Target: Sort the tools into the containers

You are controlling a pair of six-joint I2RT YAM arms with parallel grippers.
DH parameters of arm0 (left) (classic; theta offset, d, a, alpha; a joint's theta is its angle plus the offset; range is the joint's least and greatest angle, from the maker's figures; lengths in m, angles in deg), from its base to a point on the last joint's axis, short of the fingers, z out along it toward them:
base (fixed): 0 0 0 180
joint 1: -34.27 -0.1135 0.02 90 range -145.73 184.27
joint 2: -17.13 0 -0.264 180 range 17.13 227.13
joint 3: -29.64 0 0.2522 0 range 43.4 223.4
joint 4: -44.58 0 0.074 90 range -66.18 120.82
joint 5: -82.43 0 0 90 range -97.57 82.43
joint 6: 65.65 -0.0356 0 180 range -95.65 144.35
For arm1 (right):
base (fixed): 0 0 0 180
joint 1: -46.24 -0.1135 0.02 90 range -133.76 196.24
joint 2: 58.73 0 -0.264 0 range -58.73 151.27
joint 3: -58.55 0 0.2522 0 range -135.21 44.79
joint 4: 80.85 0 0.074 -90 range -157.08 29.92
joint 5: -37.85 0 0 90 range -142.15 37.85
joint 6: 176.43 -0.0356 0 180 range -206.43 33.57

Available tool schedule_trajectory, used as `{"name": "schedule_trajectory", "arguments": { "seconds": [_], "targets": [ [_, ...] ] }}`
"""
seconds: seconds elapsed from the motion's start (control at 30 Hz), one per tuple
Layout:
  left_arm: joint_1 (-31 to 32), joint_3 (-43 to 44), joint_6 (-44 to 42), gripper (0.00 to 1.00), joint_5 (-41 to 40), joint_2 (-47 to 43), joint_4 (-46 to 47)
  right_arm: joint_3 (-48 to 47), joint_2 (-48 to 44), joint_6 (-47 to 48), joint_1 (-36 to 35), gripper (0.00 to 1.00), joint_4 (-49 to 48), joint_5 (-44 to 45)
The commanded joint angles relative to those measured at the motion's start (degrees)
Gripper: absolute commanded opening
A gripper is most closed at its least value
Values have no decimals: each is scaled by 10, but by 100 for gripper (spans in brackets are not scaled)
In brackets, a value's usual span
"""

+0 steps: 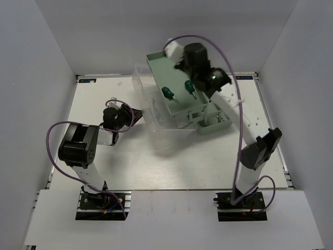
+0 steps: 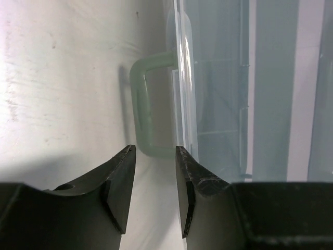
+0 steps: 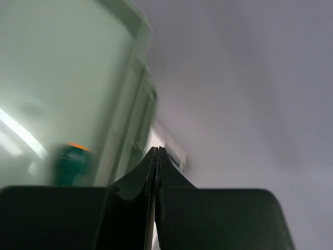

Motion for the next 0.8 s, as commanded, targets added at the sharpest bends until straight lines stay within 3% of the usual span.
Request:
{"name": "schedule_trajectory", "arguments": {
  "seconds": [0.0,0.03,0.07,0.17,0.2,0.27,0.37,0.43,0.53,0.77],
  "targets": [
    [11,36,19,47,30,-10,45,-5,35,-101,188,0,57,70],
    [11,36,19,47,30,-15,45,3,35,-136,215,0,66,41],
    [11,41,19,47,30,-15,45,23,35,-171,290,0,85,6],
    [11,48,24,47,35,-22,40,41,61,-223,381,0,141,-87],
    [11,61,25,47,35,-22,40,52,67,-229,394,0,165,-149],
    [11,68,25,47,35,-27,34,80,86,-243,430,0,174,-171],
    [11,80,25,48,35,-41,26,129,103,-241,448,0,144,-238],
    [11,85,25,48,35,-48,20,114,134,-235,483,0,177,-311],
    [11,108,25,48,47,-53,8,89,189,-232,505,0,234,-480],
    [16,188,25,48,73,-58,-31,93,235,-241,506,0,284,-659]
  ]
}}
